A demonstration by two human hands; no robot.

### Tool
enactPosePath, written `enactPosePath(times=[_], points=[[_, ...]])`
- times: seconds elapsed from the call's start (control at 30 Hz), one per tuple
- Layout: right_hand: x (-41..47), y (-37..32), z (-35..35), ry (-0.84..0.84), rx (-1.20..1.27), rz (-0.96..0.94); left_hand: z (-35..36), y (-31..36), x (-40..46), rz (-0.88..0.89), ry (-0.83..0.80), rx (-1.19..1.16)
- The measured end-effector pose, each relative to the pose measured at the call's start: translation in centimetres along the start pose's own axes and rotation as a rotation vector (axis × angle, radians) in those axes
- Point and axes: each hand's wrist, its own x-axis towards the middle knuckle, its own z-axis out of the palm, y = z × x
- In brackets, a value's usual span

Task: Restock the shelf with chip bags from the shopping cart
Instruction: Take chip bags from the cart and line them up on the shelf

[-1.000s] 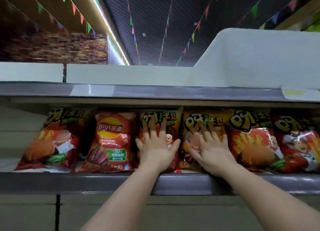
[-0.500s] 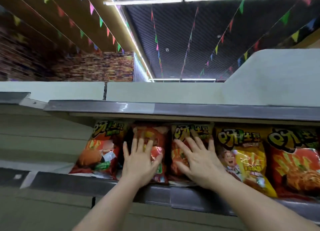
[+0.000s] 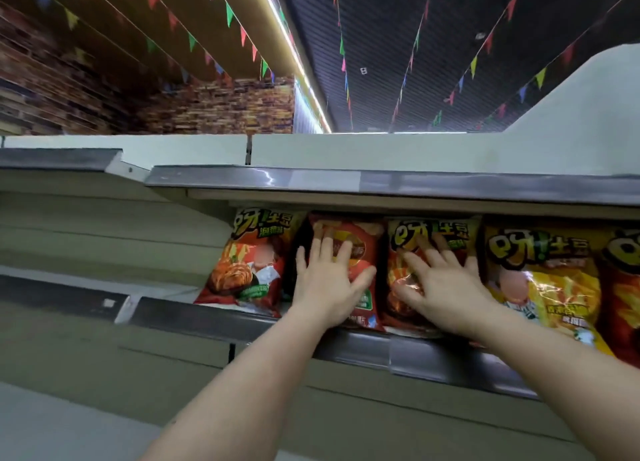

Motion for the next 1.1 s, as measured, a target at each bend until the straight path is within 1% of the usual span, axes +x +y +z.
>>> enactPosePath(times=[0.07, 0.13, 0.27, 0.33, 0.4, 0.47, 0.5, 0.57, 0.6, 0.7, 0.83, 0.87, 0.93, 1.0, 1.1], points=[[-0.3, -1.4, -0.7, 0.063, 0.015, -0.048, -0.5, -1.1, -0.5, 0.013, 0.136, -0.069], [-0.5, -3.1, -0.9, 0.104, 0.021, -0.147, -0.7, -3.1, -0.8, -0.027, 0.211, -0.092], [0.7, -6.2, -0.6, 0.117, 0.019, -0.289, -0.9, -8.1, -0.6, -0.236, 0.297, -0.109], [1.4, -7.8, -0.1, 0.147, -0.055, -0.35, -1.0, -10.1, -0.2, -0.318, 0.246, -0.1], [2.1, -8.7, 0.5, 0.096, -0.069, -0.299, -0.7, -11.4, 0.4, -0.347, 0.118, -0.059], [3.0, -8.9, 1.5, 0.035, -0.031, -0.297, -0.1, -11.9, 0.9, -0.358, 0.024, -0.026], [3.6, -8.8, 2.3, 0.059, -0.02, -0.32, 0.2, -12.1, 1.2, -0.357, 0.008, -0.021], [3.8, -8.3, 3.4, 0.031, 0.042, -0.331, 0.5, -12.3, 1.5, -0.353, -0.004, -0.035], [3.8, -8.2, 3.4, 0.052, 0.043, -0.338, 0.5, -12.4, 1.6, -0.35, -0.006, -0.04], [3.5, -8.5, 3.2, 0.085, 0.054, -0.328, 0.3, -12.3, 1.3, -0.333, 0.052, -0.103], [3.0, -8.6, 3.0, 0.103, 0.11, -0.335, 0.1, -12.7, 0.6, -0.353, 0.267, -0.287], [2.9, -8.5, 3.0, 0.107, 0.121, -0.34, 0.1, -12.7, 0.5, -0.367, 0.292, -0.308], [2.4, -8.3, 2.8, 0.118, 0.174, -0.315, 0.1, -12.8, 0.5, -0.406, 0.284, -0.312], [2.1, -7.8, 2.5, 0.136, 0.242, -0.239, 0.0, -12.7, 0.5, -0.448, 0.255, -0.322], [1.7, -6.1, 1.6, 0.168, 0.215, -0.109, -0.2, -12.3, 0.6, -0.489, 0.274, -0.276]])
